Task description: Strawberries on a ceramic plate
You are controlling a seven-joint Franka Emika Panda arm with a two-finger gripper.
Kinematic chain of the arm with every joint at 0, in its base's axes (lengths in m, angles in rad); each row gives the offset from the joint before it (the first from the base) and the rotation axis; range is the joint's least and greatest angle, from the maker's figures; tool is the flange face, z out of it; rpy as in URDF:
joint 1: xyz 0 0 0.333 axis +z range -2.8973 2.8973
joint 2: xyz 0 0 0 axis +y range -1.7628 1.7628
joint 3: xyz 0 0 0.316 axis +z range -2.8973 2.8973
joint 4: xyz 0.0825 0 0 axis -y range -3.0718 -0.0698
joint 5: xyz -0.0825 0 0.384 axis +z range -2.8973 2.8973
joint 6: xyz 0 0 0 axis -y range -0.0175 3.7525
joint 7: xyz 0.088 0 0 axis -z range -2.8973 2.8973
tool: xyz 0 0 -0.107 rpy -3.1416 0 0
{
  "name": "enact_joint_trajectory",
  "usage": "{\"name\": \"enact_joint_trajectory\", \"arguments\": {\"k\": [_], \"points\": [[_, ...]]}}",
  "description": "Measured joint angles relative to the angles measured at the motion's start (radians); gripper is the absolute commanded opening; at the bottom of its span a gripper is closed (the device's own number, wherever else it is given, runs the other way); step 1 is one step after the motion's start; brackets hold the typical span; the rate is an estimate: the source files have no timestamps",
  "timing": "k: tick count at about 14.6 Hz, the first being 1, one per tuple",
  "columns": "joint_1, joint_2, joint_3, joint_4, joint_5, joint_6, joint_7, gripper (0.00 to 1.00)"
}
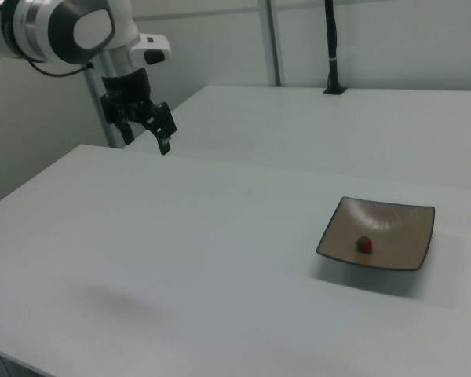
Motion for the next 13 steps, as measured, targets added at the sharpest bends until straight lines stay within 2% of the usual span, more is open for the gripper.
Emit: {"name": "enact_joint_trajectory", "arguments": {"k": [4, 8, 13], "points": [[-0.002, 0.007, 0.040, -0.013, -0.048, 0.000, -0.001, 1.00], [-0.016, 0.010, 0.041, -0.013, -0.049, 0.008, -0.076, 1.00], [-0.041, 0.013, 0.038, -0.013, -0.049, 0.031, -0.094, 1.00]]}}
